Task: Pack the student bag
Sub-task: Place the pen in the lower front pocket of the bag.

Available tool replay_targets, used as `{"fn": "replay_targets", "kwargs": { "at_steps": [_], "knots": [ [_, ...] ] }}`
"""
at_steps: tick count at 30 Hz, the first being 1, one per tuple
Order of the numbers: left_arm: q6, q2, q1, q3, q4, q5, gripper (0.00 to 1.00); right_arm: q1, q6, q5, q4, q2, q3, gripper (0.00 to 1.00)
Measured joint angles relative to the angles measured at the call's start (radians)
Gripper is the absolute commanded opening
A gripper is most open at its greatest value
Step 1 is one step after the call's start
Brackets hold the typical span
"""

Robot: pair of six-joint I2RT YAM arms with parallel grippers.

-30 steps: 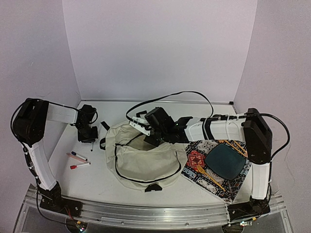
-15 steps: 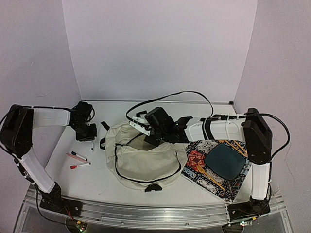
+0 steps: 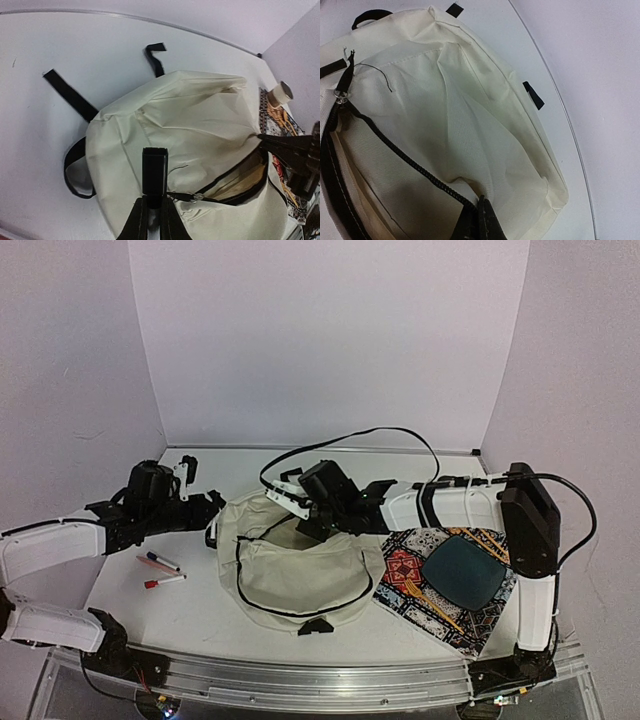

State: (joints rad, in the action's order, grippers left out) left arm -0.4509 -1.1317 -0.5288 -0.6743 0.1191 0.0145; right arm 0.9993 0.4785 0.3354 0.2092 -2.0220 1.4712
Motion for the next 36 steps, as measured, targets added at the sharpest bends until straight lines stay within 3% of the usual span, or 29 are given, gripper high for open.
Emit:
{"fn": "replay_targets", "kwargs": {
  "at_steps": [6, 12, 17, 23, 36],
  "knots": [
    [0.074, 0.033, -0.084, 0.108, -0.173, 0.058, 0.00, -0.007, -0.014, -0.043, -0.002, 0.001, 0.002, 0.02],
    [0.219, -0.017, -0.243, 0.135, -0.345, 0.062, 0.00, -0.030, -0.052, -0.112, -0.024, 0.001, 0.021, 0.02],
    [0.359, -0.066, -0.307, 0.172, -0.516, 0.060, 0.00, -0.039, -0.078, -0.149, -0.032, 0.001, 0.026, 0.02],
    [0.559, -0.168, -0.327, 0.174, -0.655, 0.085, 0.00, -0.042, -0.096, -0.178, -0.043, 0.002, 0.031, 0.02],
    [1.007, -0.280, -0.328, 0.143, -0.726, 0.169, 0.00, -0.046, -0.120, -0.214, -0.067, 0.012, 0.037, 0.02]
  ]
}}
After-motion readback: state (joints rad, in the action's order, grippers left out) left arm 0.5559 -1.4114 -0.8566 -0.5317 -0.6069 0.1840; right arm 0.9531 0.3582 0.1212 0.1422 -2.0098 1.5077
